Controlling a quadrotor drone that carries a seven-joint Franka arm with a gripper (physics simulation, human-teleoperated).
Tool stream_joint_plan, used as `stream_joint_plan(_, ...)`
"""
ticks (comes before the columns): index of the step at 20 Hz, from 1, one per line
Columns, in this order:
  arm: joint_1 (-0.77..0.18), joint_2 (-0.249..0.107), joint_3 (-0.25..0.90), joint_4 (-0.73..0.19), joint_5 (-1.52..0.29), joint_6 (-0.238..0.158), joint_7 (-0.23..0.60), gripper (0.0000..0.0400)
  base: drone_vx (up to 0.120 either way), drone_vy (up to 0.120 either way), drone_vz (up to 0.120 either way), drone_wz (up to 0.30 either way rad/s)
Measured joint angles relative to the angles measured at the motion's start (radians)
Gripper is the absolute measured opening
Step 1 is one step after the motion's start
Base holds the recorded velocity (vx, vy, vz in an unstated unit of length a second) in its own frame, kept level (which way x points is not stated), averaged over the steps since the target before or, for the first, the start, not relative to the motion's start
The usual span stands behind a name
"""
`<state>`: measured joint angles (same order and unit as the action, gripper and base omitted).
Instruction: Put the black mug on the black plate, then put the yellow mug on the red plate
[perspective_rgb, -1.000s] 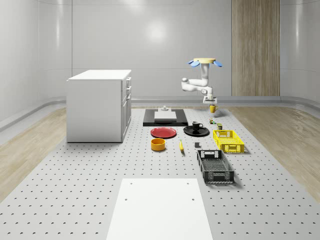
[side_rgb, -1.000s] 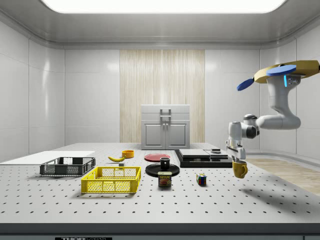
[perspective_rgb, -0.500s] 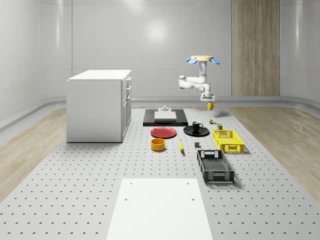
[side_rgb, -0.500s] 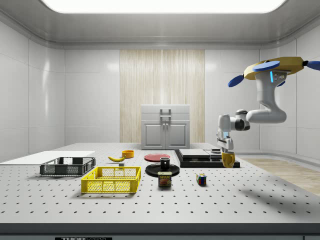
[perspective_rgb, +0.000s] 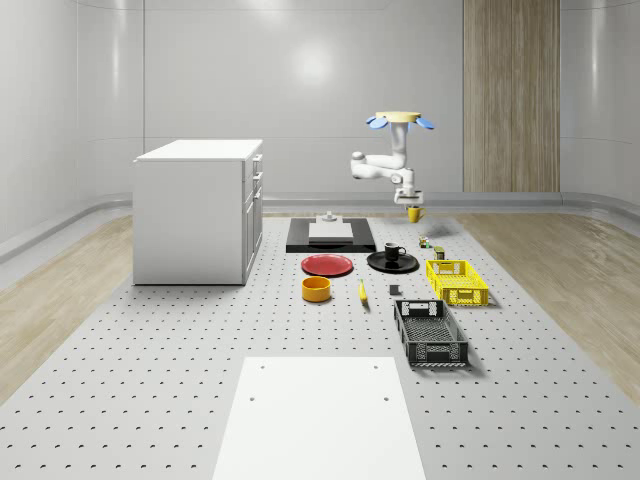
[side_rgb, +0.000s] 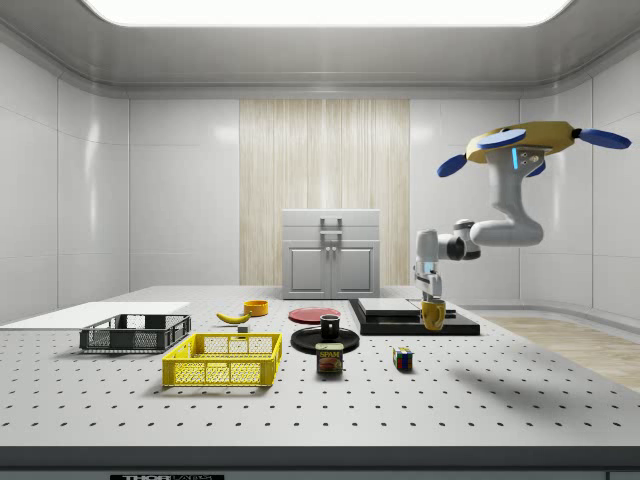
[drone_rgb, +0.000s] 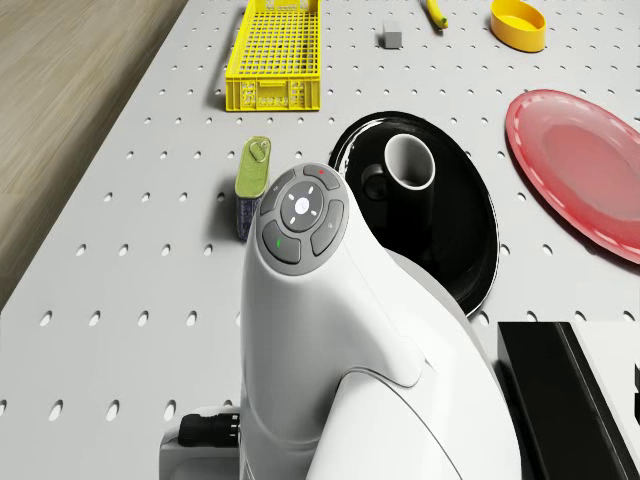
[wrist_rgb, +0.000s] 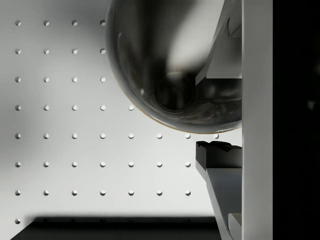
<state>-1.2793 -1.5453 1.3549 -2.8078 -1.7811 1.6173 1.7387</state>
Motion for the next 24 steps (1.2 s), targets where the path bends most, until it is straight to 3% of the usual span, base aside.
stream_joint_plan(24, -0.003, -0.013, 0.001, 0.000, 0.005, 0.012, 0.002, 0.0110, 0.120, -0.120, 0.000, 0.000)
